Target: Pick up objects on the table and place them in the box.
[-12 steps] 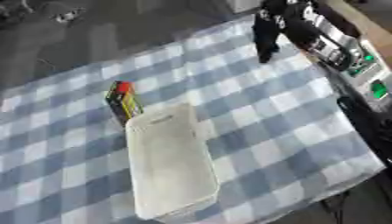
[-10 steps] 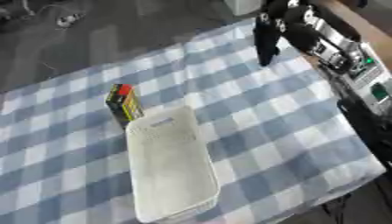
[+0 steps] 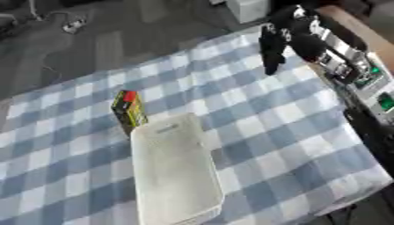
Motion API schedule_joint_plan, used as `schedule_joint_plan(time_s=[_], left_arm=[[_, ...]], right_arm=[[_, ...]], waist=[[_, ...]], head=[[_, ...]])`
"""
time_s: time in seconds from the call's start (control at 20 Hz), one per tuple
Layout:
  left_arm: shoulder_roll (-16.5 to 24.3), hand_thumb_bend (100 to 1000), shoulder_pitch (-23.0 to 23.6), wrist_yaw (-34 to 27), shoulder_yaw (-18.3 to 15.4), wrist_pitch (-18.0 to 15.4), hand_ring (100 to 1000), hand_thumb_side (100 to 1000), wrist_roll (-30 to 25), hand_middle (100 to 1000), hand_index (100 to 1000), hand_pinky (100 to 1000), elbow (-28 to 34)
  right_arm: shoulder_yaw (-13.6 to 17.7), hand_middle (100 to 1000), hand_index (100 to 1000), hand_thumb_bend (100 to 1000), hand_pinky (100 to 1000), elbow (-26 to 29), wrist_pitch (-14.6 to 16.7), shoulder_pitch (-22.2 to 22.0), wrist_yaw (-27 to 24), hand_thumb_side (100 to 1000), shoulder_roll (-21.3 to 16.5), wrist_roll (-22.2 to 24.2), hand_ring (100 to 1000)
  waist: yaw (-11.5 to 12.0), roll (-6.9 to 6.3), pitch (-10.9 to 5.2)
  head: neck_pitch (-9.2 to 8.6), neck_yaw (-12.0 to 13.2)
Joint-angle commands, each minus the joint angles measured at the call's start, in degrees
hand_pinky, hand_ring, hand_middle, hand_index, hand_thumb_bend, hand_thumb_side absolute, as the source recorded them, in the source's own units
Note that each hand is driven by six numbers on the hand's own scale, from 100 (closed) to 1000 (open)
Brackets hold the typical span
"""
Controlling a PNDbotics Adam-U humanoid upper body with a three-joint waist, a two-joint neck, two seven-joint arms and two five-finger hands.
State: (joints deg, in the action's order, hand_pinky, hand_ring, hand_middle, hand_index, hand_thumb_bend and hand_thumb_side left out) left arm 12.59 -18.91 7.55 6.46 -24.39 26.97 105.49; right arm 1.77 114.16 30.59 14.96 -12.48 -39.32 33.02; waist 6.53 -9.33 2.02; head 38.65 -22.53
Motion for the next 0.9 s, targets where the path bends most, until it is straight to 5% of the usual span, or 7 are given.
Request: schedule_joint_plan(time_s=[0.05, 0.7, 0.9], left_arm=[[1.92, 788, -1.21, 2.25, -0.92, 2.1, 474, 659, -0.18, 760, 869, 492, -1.17], [9.74, 780, -9.06, 13.87, -2.72, 5.75, 474, 708, 0.35, 753, 851, 467, -26.73], [11.81, 766, -11.2, 16.31, -2.82, 6.59, 473, 731, -1.01, 750, 845, 467, -34.13]], right_arm=[[0.42, 388, 495, 100, 100, 0.43, 6.9, 0.19, 0.08, 1000, -0.92, 6.67, 285], [0.07, 389, 496, 100, 100, 0.43, 6.38, 0.5, -0.54, 1000, -1.04, 7.52, 285], [0.0, 389, 496, 100, 100, 0.43, 6.06, 0.62, -0.88, 1000, -1.12, 7.76, 284]], waist=[[0.14, 0.53, -0.74], [-0.84, 0.0, -1.21], [-1.16, -0.24, -1.43]], head=[[-0.86, 1.06], [-1.04, 2.86], [0.59, 4.72]])
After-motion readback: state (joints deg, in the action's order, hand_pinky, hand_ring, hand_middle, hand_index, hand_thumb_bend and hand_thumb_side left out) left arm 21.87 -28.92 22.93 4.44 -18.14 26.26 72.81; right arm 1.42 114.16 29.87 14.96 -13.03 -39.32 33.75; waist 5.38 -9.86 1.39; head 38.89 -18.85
